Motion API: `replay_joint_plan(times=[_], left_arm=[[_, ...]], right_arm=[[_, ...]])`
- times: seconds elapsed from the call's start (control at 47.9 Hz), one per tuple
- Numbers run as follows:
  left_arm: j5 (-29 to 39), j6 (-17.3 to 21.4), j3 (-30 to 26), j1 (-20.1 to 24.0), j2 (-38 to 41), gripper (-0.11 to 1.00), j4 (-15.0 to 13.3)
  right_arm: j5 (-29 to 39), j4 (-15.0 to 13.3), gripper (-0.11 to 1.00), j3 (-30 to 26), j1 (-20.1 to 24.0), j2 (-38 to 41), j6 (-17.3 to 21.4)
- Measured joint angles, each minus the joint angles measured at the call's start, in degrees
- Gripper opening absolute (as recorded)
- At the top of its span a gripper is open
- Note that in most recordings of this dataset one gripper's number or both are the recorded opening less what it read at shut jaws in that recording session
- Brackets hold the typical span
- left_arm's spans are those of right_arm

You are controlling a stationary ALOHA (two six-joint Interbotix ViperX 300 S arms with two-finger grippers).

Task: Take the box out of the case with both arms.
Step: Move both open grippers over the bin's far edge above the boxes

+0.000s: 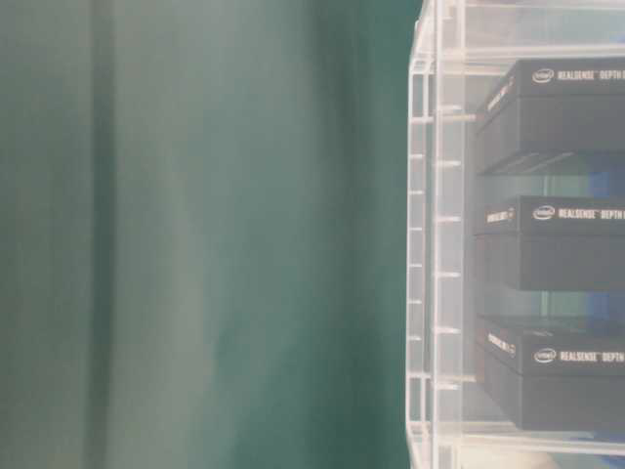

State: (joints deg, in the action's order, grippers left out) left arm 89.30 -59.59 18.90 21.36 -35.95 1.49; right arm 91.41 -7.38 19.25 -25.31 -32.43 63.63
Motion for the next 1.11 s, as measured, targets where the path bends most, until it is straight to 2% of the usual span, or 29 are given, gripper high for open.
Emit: replay_joint_plan(times=[0.104,0.188,0.271,0.418,0.501,0.564,1.107], left_arm=[[0.0,0.18,0.09,0.0,0.09,0.0,0.0],[0.0,0.26,0.44,0.0,0.09,0.07,0.0],[-0.09,0.26,0.62,0.0,0.18,0.27,0.0],[-0.18,0.18,0.7,0.0,0.09,0.72,-0.09],[-0.18,0.0,0.62,0.0,0.09,0.89,-0.09],[-0.09,0.0,0.62,0.0,0.09,0.92,-0.09],[-1.76,-0.62,1.49,0.0,-1.49,0.92,0.0]], right_arm=[[-0.18,0.0,0.02,0.09,0.0,-0.09,0.0],[-0.26,-0.09,0.15,0.35,0.0,-0.09,0.18],[-0.26,-0.35,0.39,0.62,0.0,-0.09,0.35],[-0.26,-1.76,0.83,1.41,0.0,0.0,1.14],[-0.26,-2.02,0.95,1.85,0.0,0.0,1.58],[-0.26,-2.11,0.96,1.93,0.0,0.0,1.76],[-0.44,-2.02,0.96,1.93,0.0,0.0,1.85]])
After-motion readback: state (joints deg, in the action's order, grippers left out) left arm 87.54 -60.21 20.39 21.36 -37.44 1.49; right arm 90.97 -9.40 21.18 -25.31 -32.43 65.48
